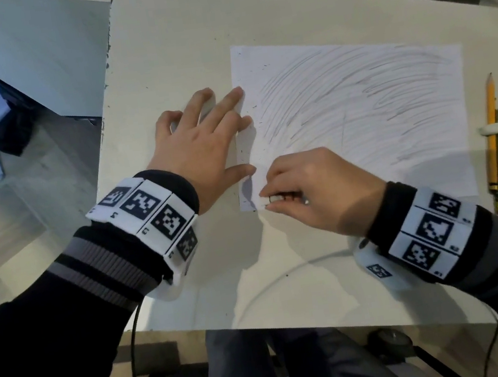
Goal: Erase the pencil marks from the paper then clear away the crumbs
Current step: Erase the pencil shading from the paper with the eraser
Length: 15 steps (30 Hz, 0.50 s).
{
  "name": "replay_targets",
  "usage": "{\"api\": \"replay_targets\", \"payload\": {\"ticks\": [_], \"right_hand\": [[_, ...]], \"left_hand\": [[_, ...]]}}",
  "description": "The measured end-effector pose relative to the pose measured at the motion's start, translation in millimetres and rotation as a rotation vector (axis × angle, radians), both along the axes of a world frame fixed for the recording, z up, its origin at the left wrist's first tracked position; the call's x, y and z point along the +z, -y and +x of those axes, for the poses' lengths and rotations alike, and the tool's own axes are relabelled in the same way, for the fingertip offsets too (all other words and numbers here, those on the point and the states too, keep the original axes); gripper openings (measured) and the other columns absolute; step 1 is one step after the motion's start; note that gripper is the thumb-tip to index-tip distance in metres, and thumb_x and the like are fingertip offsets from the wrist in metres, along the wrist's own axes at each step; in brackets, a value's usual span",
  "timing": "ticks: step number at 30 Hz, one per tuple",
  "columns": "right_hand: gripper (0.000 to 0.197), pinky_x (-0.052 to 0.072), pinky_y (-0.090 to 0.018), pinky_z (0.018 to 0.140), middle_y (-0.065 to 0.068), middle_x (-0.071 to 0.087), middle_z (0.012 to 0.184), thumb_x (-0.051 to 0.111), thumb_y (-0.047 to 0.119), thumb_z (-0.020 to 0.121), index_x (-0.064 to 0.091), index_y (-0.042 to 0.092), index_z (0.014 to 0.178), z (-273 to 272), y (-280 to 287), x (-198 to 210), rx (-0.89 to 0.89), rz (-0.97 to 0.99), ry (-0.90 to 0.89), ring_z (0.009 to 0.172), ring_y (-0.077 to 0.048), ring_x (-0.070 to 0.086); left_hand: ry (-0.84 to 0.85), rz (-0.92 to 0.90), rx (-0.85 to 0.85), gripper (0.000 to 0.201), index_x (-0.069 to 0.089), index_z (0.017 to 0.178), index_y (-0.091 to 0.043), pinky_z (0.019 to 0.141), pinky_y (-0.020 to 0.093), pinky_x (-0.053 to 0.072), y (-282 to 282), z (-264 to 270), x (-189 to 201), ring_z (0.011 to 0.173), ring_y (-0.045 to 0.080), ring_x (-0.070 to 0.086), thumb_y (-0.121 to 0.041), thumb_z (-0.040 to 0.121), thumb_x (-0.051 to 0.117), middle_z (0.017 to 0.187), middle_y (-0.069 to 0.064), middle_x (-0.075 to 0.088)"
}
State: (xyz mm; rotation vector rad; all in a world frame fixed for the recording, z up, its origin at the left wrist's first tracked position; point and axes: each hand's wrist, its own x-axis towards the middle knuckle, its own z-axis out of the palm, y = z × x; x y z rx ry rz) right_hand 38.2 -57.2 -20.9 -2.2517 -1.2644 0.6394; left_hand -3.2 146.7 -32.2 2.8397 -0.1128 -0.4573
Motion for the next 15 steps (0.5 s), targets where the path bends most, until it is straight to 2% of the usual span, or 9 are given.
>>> {"api": "replay_targets", "payload": {"ticks": [4,8,13,15], "right_hand": [[0.011,0.052,-0.032,0.069,0.0,0.067,0.086,0.071,0.019,0.087,0.076,0.01,0.092,11.2,-2.8,1.6,-0.039,0.001,0.046,0.069,-0.009,0.054],[0.016,0.051,-0.032,0.07,0.0,0.067,0.086,0.065,0.02,0.087,0.076,0.008,0.087,2.6,-2.0,1.9,0.1,-0.035,-0.015,0.074,-0.017,0.061],[0.01,0.048,-0.027,0.072,-0.001,0.067,0.087,0.07,0.016,0.087,0.077,0.01,0.092,19.6,-6.2,3.6,0.044,-0.015,0.022,0.073,-0.013,0.059],[0.011,0.047,-0.023,0.071,0.001,0.067,0.087,0.072,0.017,0.085,0.077,0.011,0.092,14.0,-2.2,3.0,0.074,-0.031,-0.008,0.071,-0.008,0.056]], "left_hand": [[-0.001,-0.006,0.019,0.062,0.037,0.14,-0.029,0.113,0.047,0.015,1.4,1.2,-1.1,0.15,0.017,-0.001,-0.062,0.089,0.05,0.164,-0.018,0.0],[0.003,-0.024,0.033,0.062,0.039,0.138,-0.029,0.113,0.047,0.016,1.4,2.1,-1.0,0.15,0.017,0.0,-0.06,0.088,0.055,0.163,-0.018,0.002],[0.011,-0.047,0.05,0.062,0.039,0.139,-0.028,0.114,0.047,0.015,2.3,2.4,-2.1,0.15,0.015,0.0,-0.059,0.088,0.056,0.163,-0.019,0.002],[0.016,-0.048,0.052,0.063,0.038,0.139,-0.029,0.114,0.047,0.014,1.6,2.3,-3.0,0.151,0.015,0.0,-0.06,0.088,0.056,0.163,-0.019,0.002]]}}
